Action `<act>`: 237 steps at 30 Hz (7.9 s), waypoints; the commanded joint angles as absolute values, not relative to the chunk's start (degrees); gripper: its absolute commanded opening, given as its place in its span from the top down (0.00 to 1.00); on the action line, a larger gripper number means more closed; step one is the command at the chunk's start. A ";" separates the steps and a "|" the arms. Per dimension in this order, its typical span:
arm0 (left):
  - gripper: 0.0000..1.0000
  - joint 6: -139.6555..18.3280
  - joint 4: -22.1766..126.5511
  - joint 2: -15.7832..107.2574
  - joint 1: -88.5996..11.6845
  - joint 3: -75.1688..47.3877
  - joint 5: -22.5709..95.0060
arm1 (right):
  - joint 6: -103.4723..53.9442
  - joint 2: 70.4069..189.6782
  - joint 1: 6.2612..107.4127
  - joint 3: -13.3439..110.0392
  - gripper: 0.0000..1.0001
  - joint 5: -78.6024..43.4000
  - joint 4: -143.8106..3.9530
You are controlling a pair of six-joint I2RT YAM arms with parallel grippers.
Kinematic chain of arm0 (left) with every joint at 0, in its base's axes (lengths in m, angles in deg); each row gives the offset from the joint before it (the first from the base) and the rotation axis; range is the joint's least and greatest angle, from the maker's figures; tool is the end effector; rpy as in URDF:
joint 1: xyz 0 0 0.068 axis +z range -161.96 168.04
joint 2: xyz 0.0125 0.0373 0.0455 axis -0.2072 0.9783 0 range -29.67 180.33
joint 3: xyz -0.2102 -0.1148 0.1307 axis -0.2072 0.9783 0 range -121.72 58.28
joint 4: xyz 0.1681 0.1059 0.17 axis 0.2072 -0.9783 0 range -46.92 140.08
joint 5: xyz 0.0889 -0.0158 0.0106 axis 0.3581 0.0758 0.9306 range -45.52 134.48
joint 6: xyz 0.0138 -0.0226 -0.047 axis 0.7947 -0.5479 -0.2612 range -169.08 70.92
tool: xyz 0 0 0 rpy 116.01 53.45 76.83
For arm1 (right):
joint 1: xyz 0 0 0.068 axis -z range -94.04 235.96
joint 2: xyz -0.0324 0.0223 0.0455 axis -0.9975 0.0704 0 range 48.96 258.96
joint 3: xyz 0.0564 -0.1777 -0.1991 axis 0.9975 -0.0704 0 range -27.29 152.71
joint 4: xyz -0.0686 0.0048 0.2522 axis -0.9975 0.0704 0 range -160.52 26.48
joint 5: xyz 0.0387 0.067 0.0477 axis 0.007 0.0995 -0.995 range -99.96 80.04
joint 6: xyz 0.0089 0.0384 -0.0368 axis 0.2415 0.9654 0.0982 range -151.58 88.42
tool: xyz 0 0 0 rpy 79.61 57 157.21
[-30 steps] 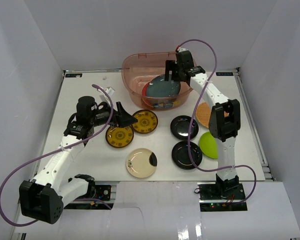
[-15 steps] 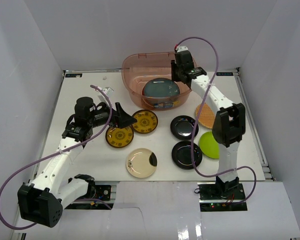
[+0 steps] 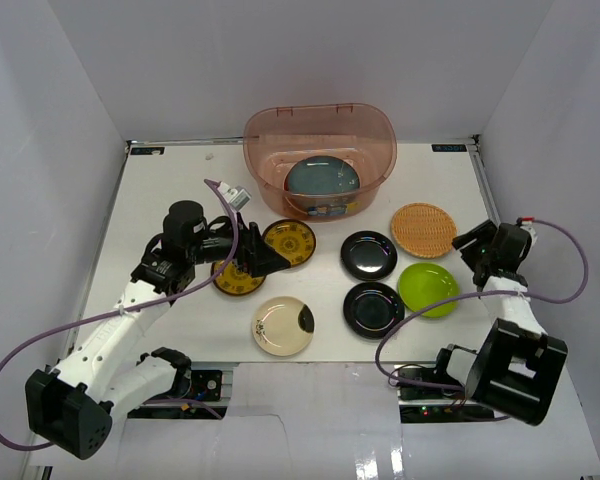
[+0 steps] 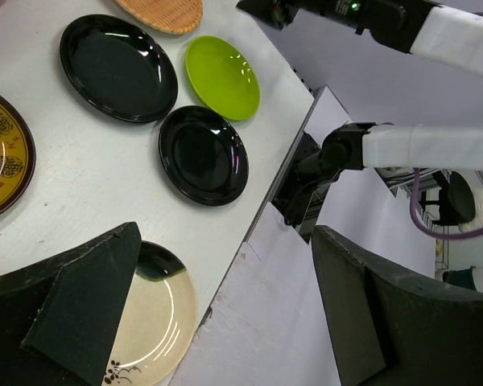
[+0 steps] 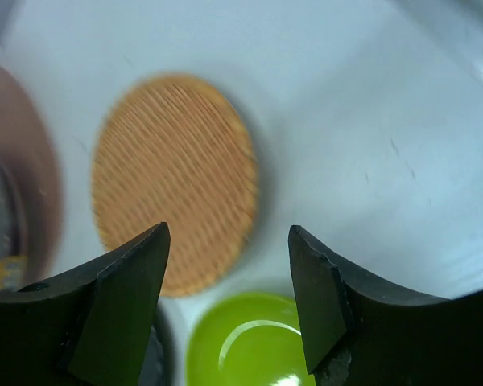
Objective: Place the plates into the plastic bin on the countertop
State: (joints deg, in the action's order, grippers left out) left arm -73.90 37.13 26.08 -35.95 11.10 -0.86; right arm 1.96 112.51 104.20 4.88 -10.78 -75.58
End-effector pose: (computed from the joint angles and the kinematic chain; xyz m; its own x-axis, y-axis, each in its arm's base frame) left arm 0.1859 -0.1104 0.3182 -0.6780 -0.0212 -0.7348 0.6673 0.4014 -0.6273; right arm 0.2290 -0.0749 0.2249 -0.1849 0.6425 -0.7436 0.4834 0.7183 0.5004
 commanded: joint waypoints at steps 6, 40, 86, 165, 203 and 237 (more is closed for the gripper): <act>0.02 -71.76 36.11 23.94 -37.44 12.14 -0.08 | 4.19 123.83 109.08 1.99 0.37 -26.13 -84.40; 0.02 -75.80 29.79 20.08 -36.13 12.75 38.22 | 3.40 139.79 76.74 52.13 0.92 -22.79 -81.16; 0.97 -96.81 44.64 39.33 -13.98 35.34 36.39 | -10.92 123.16 56.88 23.05 0.14 -16.38 -72.27; 0.14 -81.87 27.41 42.25 -34.55 -8.29 39.54 | -11.01 161.45 65.31 72.28 0.92 -6.71 -62.37; 0.63 -94.96 61.16 70.88 -34.81 12.14 32.87 | 5.33 81.74 94.65 -3.21 0.21 4.36 -38.71; 1.00 -85.13 32.26 65.92 -38.76 -35.95 34.80 | 15.10 90.35 101.17 10.76 0.92 -10.04 -58.72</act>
